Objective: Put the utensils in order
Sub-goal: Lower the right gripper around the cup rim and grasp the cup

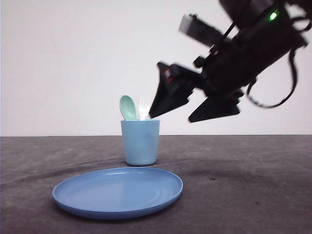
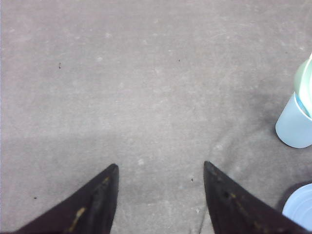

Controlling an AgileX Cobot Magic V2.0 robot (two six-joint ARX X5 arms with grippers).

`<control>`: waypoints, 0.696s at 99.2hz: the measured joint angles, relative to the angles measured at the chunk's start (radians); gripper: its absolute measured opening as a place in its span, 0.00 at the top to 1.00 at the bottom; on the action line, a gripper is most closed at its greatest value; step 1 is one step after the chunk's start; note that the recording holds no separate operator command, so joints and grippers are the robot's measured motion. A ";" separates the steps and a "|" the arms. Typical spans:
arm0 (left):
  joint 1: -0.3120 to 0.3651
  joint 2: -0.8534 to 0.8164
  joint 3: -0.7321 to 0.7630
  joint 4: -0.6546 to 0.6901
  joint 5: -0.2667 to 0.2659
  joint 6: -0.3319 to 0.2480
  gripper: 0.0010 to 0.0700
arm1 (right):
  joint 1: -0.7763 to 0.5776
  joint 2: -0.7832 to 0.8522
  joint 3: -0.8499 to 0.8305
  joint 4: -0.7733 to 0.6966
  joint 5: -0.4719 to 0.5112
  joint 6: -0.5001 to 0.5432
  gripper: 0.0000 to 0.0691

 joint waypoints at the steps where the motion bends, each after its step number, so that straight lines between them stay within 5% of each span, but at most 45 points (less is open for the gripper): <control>1: 0.000 0.000 0.000 0.000 0.000 0.000 0.53 | 0.000 0.010 0.000 0.012 -0.002 0.000 0.01; 25: 0.000 0.000 0.000 0.000 0.007 0.000 0.53 | 0.012 0.156 0.055 0.114 -0.032 0.013 0.01; 69: 0.000 0.000 0.000 0.000 0.007 0.000 0.53 | 0.012 0.371 0.322 0.062 -0.032 0.025 0.01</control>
